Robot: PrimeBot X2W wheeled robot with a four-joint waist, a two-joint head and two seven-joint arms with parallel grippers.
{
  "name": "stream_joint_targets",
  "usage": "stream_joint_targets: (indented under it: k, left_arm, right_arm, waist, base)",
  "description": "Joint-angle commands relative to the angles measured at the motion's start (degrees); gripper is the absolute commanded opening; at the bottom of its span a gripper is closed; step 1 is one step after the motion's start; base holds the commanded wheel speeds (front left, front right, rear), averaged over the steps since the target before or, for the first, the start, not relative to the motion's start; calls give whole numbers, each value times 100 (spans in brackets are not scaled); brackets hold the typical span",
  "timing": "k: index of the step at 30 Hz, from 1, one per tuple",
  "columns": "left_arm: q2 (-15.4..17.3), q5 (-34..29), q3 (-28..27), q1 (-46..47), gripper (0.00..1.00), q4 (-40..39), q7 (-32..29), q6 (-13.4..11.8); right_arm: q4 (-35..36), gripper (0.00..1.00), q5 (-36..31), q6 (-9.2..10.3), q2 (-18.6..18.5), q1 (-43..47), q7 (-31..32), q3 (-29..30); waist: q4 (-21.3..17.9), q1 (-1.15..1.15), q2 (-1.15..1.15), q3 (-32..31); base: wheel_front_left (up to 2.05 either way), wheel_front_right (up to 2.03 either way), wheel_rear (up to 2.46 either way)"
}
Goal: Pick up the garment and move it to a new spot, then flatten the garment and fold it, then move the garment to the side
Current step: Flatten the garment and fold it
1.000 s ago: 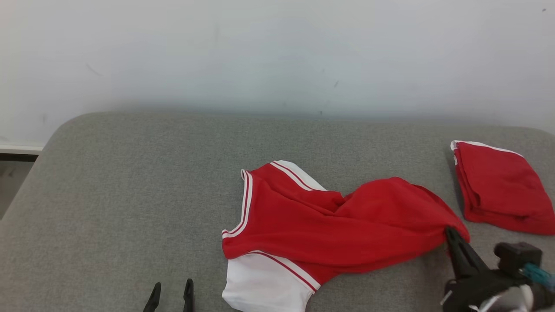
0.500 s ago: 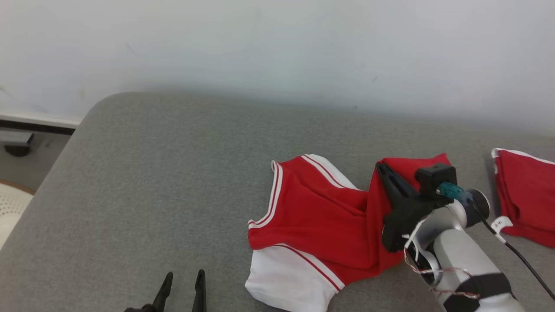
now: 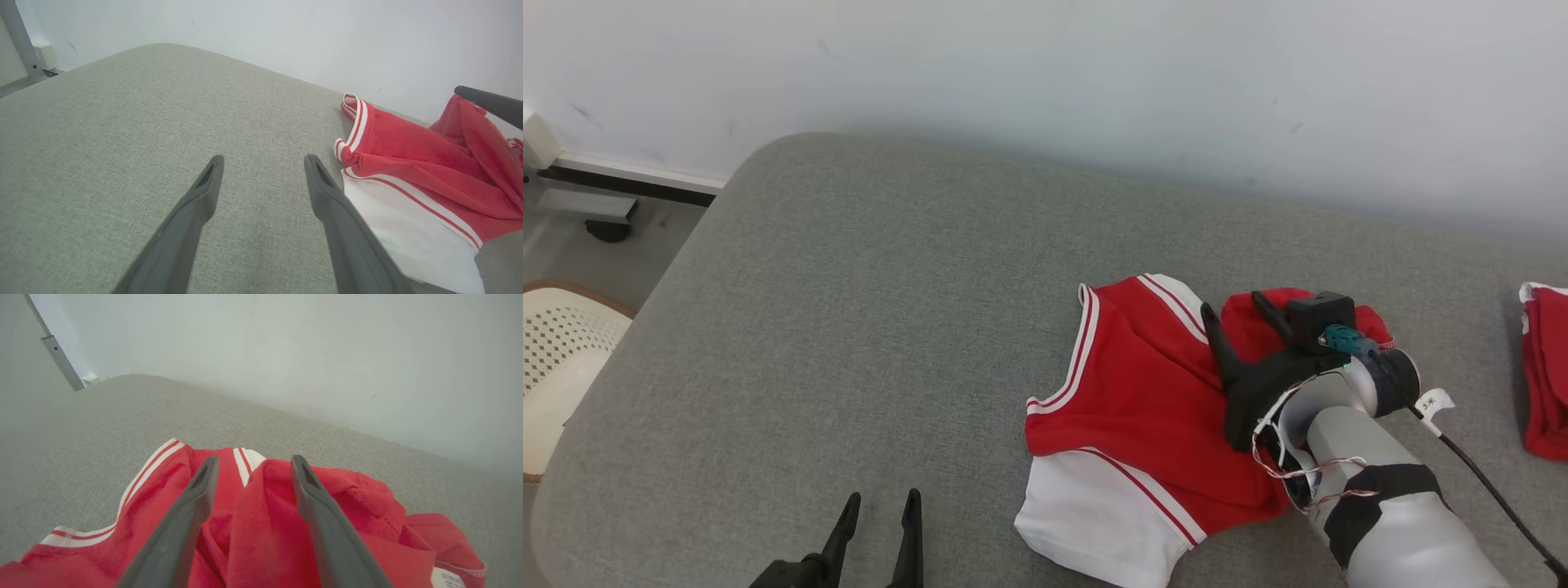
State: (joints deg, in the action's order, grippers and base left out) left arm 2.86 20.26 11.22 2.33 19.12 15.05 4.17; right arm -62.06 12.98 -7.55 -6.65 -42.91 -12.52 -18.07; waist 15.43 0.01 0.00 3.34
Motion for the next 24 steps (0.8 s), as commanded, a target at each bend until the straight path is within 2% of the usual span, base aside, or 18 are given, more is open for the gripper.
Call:
stream_joint_targets:
  k: [1,4,10,15,19,24]
  left_arm:
    - [5,21,-5,12,100,-24,17,-19]
    - [5,13,-39,-51,100,-60,17,-49]
    - [5,-27,-131,-116,100,-120,17,-48]
    - [5,-50,-161,-120,100,-160,17,-36]
    - [5,-69,-167,-103,100,-163,17,-25]
    - [5,-77,-141,-27,100,-109,17,3]
  right_arm:
    - [-26,100,227,16,37,-42,-130,53]
    - [144,100,535,16,-1,63,-236,42]
    - [786,100,941,16,-493,607,-265,208]
    - [1058,100,1106,15,-669,1066,-267,311]
    - [1053,100,1387,16,-594,1395,-268,332]
    - [792,100,1848,16,-322,1535,-61,236]
  waist:
    - [-71,-1,0,-24]
    - [-199,-1,0,-57]
    - [-469,-1,0,-63]
    - [-571,-1,0,-31]
    - [-621,-1,0,22]
    - [-602,-1,0,65]
  base:
    - [0,0,0]
    - [0,0,0]
    - [0,0,0]
    - [0,0,0]
    - [0,0,0]
    - [0,0,0]
